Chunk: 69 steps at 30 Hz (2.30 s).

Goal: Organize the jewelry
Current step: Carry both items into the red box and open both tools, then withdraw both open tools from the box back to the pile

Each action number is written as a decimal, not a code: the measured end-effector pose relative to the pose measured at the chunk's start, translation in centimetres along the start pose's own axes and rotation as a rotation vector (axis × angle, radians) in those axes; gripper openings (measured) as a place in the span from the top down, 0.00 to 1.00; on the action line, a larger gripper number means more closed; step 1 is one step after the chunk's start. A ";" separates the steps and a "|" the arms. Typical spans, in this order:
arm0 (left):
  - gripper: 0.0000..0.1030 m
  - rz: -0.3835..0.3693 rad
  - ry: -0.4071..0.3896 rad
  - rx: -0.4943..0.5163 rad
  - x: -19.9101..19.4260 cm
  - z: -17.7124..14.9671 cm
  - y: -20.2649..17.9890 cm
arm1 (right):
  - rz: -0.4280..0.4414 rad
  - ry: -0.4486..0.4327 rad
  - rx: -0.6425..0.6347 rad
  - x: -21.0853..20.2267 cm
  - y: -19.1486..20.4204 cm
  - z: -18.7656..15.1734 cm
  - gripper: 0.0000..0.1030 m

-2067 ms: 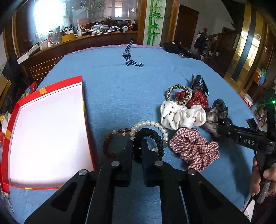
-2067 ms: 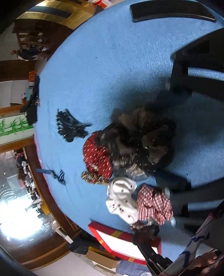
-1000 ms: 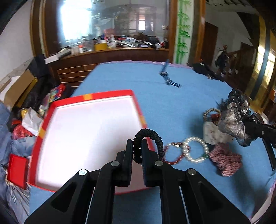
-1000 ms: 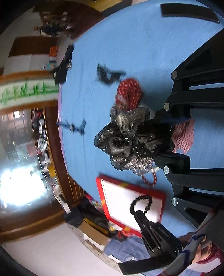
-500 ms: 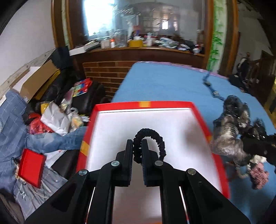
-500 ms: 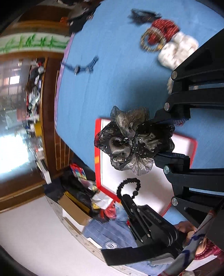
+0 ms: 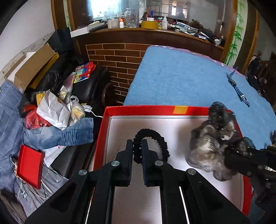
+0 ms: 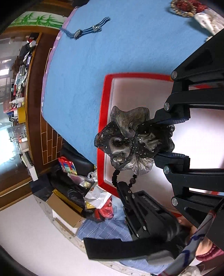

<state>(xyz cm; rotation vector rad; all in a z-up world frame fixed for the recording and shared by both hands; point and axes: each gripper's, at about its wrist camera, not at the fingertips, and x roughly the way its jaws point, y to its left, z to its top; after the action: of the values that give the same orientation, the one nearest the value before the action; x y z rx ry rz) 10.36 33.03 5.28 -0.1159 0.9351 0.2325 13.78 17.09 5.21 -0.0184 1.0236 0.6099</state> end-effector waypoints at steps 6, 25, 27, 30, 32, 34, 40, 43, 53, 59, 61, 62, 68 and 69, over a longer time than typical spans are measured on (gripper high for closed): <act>0.91 -0.002 0.009 -0.008 0.9 0.2 0.6 | -0.021 0.023 0.027 2.3 -0.1 1.1 0.71; 0.61 -0.037 -0.066 -0.032 -2.7 0.1 0.2 | 0.001 -0.048 0.105 -2.0 -2.8 0.6 0.41; 0.61 -0.055 -0.091 -0.012 -4.3 -0.1 -0.9 | 0.025 -0.069 0.114 -3.5 -3.3 -0.2 0.41; 0.61 -0.078 -0.121 0.019 -6.1 -0.5 -2.8 | 0.035 -0.097 0.132 -5.9 -4.4 -1.9 0.41; 0.61 -0.097 -0.130 0.040 -7.0 -0.9 -4.5 | 0.059 -0.105 0.156 -7.2 -5.6 -3.1 0.41; 0.61 -0.120 -0.131 0.067 -7.8 -1.5 -6.6 | 0.062 -0.115 0.179 -8.8 -7.2 -4.4 0.41; 0.61 -0.209 -0.106 0.157 -9.3 -4.1 -13.1 | 0.031 -0.185 0.249 -14.8 -13.3 -8.3 0.41; 0.61 -0.262 -0.088 0.206 -9.8 -5.8 -16.6 | -0.006 -0.225 0.306 -17.8 -16.6 -10.5 0.41; 0.61 -0.363 0.014 0.330 -8.7 -10.3 -25.9 | -0.077 -0.203 0.420 -20.4 -23.5 -19.6 0.41; 0.59 -0.383 0.021 0.333 -8.9 -9.9 -26.8 | -0.048 -0.128 0.344 -17.9 -22.1 -21.5 0.38; 0.59 -0.381 0.021 0.315 -8.9 -9.6 -26.3 | -0.058 -0.116 0.295 -17.1 -20.8 -21.3 0.30; 0.58 -0.382 0.022 0.309 -8.9 -9.5 -26.1 | -0.067 -0.111 0.274 -16.7 -20.3 -21.2 0.25; 0.49 -0.393 0.033 0.288 -9.1 -8.9 -25.6 | -0.115 -0.059 0.139 -14.0 -17.8 -21.1 0.27; 0.49 -0.395 0.030 0.293 -9.3 -8.8 -25.8 | -0.123 -0.060 0.127 -13.9 -17.8 -21.2 0.36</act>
<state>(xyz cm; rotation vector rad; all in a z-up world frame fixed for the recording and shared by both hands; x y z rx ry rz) 4.56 4.97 7.51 -0.0324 0.9462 -0.2722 0.42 -10.45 0.32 0.0482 0.9934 0.4302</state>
